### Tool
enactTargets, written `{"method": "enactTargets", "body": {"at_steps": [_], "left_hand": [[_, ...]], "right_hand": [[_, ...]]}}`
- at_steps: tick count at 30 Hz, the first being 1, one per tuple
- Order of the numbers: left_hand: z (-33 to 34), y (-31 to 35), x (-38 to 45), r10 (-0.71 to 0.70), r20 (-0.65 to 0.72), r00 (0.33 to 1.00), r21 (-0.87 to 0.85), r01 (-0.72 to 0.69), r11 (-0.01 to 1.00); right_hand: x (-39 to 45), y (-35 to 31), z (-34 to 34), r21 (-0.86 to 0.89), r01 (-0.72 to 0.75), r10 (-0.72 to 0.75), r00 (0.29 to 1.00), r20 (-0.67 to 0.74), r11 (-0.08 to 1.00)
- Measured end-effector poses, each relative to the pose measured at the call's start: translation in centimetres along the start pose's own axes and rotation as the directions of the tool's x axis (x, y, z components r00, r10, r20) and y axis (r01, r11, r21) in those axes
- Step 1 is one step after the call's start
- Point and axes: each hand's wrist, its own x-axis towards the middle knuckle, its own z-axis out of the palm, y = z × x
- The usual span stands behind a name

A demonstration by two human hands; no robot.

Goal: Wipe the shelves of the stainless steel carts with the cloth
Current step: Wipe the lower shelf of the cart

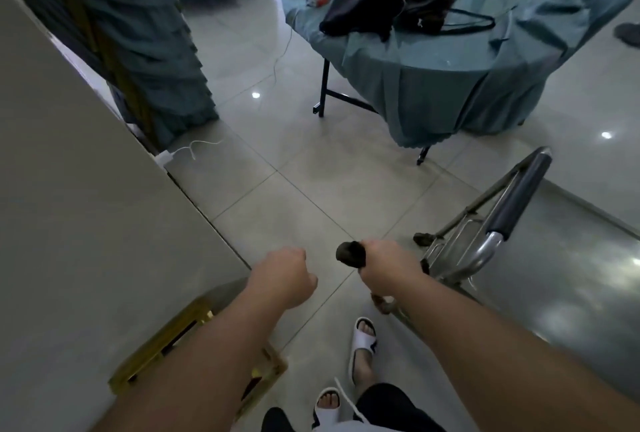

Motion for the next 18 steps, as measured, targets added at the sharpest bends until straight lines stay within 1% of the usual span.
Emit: {"method": "enactTargets", "body": {"at_steps": [4,8,11,13,18], "left_hand": [[-3.6,2.1,4.1,-0.003,-0.030,1.000,0.004,0.003,1.000],[-8.5,5.8,9.0,0.038,-0.081,0.996,0.068,-0.032,0.997],[-11.9,8.3,12.5,0.069,-0.127,0.989,0.070,-0.061,0.996],[-13.9,9.5,14.9,0.094,-0.135,0.986,0.066,-0.086,0.994],[-18.7,11.0,23.0,0.129,-0.097,0.987,0.105,-0.119,0.987]], "right_hand": [[4.2,0.7,-3.6,0.093,0.013,-0.011,1.000,-0.015,0.996],[8.1,2.8,-8.3,0.184,0.028,-0.020,0.999,-0.044,0.982],[11.1,4.5,-11.7,0.208,0.014,-0.001,0.998,-0.061,0.978],[13.1,5.5,-13.8,0.230,-0.015,0.032,0.997,-0.074,0.973],[18.9,8.3,-17.0,0.288,-0.115,0.143,0.987,-0.079,0.951]]}}
